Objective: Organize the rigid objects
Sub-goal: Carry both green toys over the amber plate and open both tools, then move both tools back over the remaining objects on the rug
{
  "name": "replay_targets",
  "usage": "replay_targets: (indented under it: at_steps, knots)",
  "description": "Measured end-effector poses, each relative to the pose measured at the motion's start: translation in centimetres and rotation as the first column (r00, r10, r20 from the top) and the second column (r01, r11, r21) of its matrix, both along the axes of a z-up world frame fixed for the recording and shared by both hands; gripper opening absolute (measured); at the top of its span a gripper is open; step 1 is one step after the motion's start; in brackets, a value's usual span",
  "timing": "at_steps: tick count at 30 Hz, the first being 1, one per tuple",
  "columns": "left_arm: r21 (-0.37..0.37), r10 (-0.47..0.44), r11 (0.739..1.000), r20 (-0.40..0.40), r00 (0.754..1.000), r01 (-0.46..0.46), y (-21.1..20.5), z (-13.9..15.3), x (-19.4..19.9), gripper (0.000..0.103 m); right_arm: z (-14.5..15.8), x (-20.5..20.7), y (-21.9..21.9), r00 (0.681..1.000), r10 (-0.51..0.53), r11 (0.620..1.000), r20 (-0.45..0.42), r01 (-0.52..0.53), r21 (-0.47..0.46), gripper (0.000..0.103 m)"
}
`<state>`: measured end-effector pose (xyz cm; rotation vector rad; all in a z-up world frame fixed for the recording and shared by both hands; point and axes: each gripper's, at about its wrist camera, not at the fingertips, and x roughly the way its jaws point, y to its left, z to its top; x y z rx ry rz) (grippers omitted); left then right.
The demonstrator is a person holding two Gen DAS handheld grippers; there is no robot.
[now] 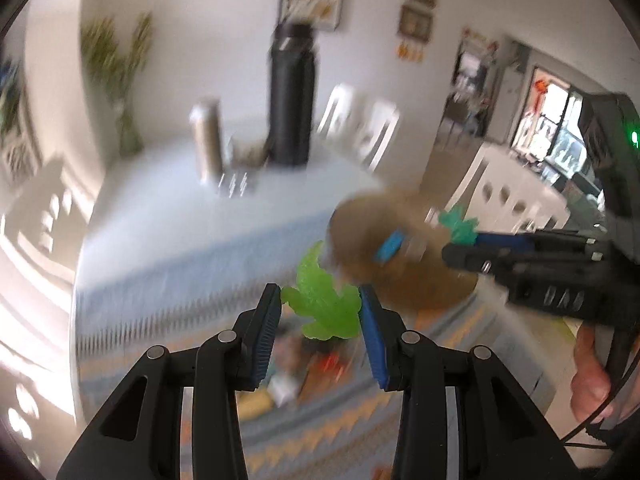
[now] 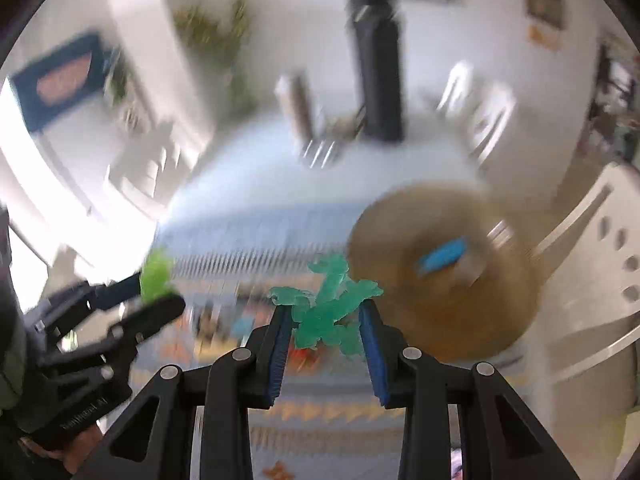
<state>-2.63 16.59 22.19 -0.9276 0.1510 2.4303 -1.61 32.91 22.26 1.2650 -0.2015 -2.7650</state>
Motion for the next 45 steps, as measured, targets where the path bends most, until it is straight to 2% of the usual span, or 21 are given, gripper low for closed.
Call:
replay_targets:
  at_steps: [4,7,10,14,17,20,23,27,33,34,36,38,40,45]
  knots:
    - [0.077,-0.061,0.995,-0.084,0.995,0.068,4.6,3.8,-1.0,0.036,5.3,-0.6,5.4,0.989,-0.11,0.993,-0.098,0.106,-0.047,0.034]
    - [0.147,-0.101,0.983,-0.09,0.991,0.114,7.1,5.0,-1.6,0.036,6.8,-0.6,7.8,0.98,-0.156,0.986,-0.124,0.148,-0.073,0.034]
    - [0.137,-0.108,0.983,-0.088,0.99,0.12,9.6,4.5,-2.0,0.036,6.9,-0.6,9.9,0.978,-0.175,0.983,-0.111,0.167,-0.08,0.034]
    - [0.094,-0.089,0.991,-0.018,0.996,0.091,11.3,1.7,-2.9,0.036,4.0,-2.3,12.2,0.983,-0.18,0.982,-0.043,0.177,-0.066,0.034]
    - [0.084,-0.052,0.996,0.09,0.995,0.044,11.7,-2.0,-4.2,0.036,-0.1,-2.9,13.0,0.985,-0.167,0.983,0.053,0.17,-0.064,0.034]
    - [0.077,-0.018,0.997,0.186,0.982,0.003,12.1,-5.1,-4.9,0.036,-5.3,-3.9,13.3,0.971,-0.14,0.984,0.194,0.159,-0.086,0.034]
    - [0.06,-0.012,0.998,0.245,0.97,-0.003,12.8,-7.6,-5.0,0.036,-8.6,-4.1,13.7,0.955,-0.118,0.981,0.271,0.155,-0.12,0.034]
    - [0.054,-0.013,0.999,0.303,0.953,-0.003,13.8,-9.7,-5.1,0.036,-11.1,-3.9,14.0,0.936,-0.101,0.982,0.337,0.148,-0.118,0.034]
    - [0.036,-0.015,0.999,0.349,0.937,0.002,14.7,-11.5,-4.9,0.038,-12.2,-3.6,13.8,0.927,-0.102,0.99,0.36,0.13,-0.055,0.034]
    - [0.038,-0.014,0.999,0.363,0.932,0.0,14.6,-11.7,-5.1,0.046,-12.2,-3.7,13.8,0.925,-0.103,0.989,0.365,0.135,-0.062,0.035]
    - [0.06,-0.011,0.998,0.405,0.914,-0.014,14.0,-11.8,-5.4,0.049,-12.2,-3.7,14.3,0.918,-0.12,0.986,0.378,0.153,-0.059,0.043]
    - [0.064,0.007,0.997,0.398,0.917,-0.036,13.1,-11.2,-5.4,0.049,-11.8,-3.3,14.9,0.918,-0.152,0.982,0.367,0.182,-0.048,0.063]
    - [0.06,0.036,0.996,0.375,0.926,-0.063,11.6,-10.1,-5.3,0.053,-10.9,-2.8,15.7,0.925,-0.178,0.976,0.337,0.209,-0.057,0.064]
    - [0.121,0.112,0.98,0.321,0.94,-0.158,5.8,-6.9,-4.3,0.059,-8.9,-2.0,16.4,0.93,-0.221,0.965,0.294,0.252,-0.075,0.064]
